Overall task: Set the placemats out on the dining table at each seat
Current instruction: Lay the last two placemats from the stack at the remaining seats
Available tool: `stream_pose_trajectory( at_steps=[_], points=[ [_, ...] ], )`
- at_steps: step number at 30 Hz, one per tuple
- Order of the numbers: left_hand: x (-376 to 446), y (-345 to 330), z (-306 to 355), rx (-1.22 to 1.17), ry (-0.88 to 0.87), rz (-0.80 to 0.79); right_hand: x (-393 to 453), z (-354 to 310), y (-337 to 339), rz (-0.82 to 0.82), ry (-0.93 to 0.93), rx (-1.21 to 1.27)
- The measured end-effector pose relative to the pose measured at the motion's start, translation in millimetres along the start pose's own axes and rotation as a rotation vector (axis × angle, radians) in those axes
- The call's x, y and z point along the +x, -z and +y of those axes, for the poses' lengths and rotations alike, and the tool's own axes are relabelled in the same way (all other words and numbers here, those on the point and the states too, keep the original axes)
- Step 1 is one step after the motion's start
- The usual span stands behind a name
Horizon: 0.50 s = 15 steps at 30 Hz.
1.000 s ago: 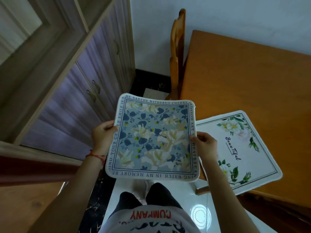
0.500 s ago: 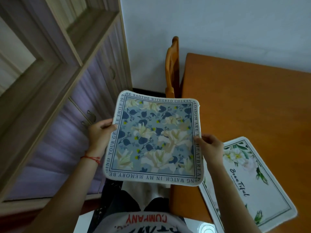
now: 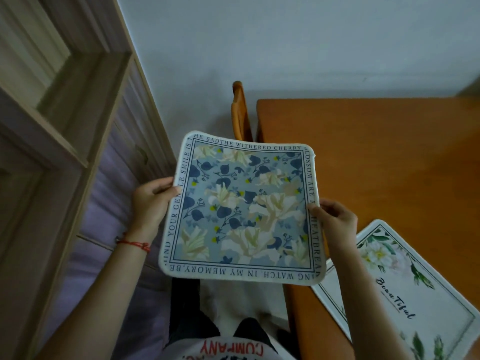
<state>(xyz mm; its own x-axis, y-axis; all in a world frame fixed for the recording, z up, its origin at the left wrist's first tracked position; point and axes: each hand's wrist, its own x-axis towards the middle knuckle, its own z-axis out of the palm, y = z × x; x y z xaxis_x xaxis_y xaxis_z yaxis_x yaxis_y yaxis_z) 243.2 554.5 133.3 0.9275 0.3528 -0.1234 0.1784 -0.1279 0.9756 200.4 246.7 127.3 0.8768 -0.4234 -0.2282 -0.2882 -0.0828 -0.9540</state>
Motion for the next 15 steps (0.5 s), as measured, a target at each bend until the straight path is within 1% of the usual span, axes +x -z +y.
stream_pose_trajectory(
  at_steps=[3, 8, 11, 15],
  points=[
    [32.2, -2.6, 8.7, 0.013, -0.009, -0.074, 4.9, -5.9, -15.3, 0.070, -0.019, 0.036],
    [73.9, -18.7, 18.8, 0.008, -0.007, -0.149, 15.5, -13.0, -27.4, 0.149, -0.044, 0.060],
    [97.0, -37.2, 24.2, 0.019, 0.009, -0.213, 27.2, -16.8, -27.7, 0.198, -0.055, 0.068],
    [130.1, -70.2, 34.3, 0.046, -0.004, -0.259, 50.1, -19.0, -23.4, 0.261, -0.072, 0.088]
  ],
)
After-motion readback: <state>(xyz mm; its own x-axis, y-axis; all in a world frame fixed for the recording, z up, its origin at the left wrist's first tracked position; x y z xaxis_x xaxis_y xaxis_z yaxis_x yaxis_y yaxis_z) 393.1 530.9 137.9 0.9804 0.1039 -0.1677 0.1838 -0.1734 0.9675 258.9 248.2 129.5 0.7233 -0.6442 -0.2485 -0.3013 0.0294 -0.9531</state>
